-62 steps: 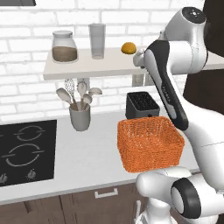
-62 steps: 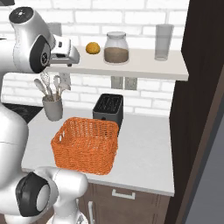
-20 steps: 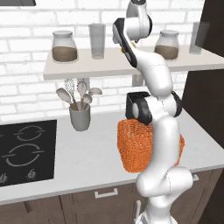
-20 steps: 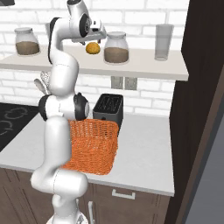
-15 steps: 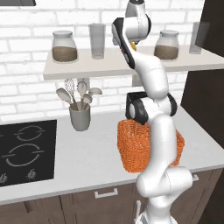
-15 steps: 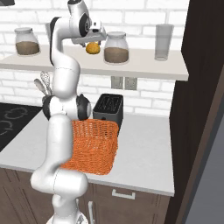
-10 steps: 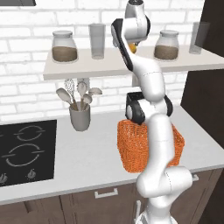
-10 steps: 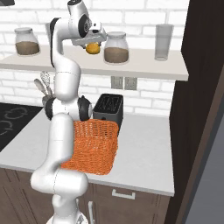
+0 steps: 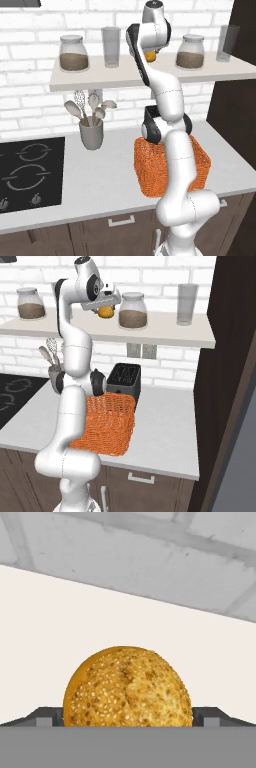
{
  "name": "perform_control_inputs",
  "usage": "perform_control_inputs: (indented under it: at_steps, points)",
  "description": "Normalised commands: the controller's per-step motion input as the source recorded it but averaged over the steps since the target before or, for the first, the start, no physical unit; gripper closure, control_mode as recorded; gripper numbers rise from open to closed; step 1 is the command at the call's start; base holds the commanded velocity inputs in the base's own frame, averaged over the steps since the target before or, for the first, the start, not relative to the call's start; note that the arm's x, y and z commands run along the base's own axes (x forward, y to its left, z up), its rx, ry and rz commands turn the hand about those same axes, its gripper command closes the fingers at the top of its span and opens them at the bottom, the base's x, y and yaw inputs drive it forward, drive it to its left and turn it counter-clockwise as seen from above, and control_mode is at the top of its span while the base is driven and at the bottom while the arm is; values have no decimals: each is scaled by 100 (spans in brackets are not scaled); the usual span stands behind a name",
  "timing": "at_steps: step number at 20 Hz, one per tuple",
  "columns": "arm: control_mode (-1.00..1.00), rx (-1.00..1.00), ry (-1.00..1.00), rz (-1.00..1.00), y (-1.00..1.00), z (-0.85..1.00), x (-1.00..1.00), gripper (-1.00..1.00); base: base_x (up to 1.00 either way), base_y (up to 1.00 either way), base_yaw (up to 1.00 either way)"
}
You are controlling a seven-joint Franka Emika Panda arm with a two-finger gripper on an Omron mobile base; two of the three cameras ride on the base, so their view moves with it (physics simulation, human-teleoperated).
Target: Open the cabinet, pick up the bread from the cabinet and place it in the basket. Then move the basket to the dining counter.
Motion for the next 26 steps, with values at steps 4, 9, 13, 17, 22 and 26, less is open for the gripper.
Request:
perform_control_inputs:
  at_steps: [4,9,13,17,22,26]
  points:
    - [-100,0,0,0,0,0,0,100,0,0,0]
    - [-100,0,0,0,0,0,-5,100,0,0,0]
    - [-100,0,-6,0,1,0,-59,100,0,0,0]
    - [-100,0,-16,0,0,0,-98,100,0,0,0]
    - [-100,2,-17,0,-7,0,-100,100,0,0,0]
    - [-100,0,-17,0,0,-1,-100,100,0,0,0]
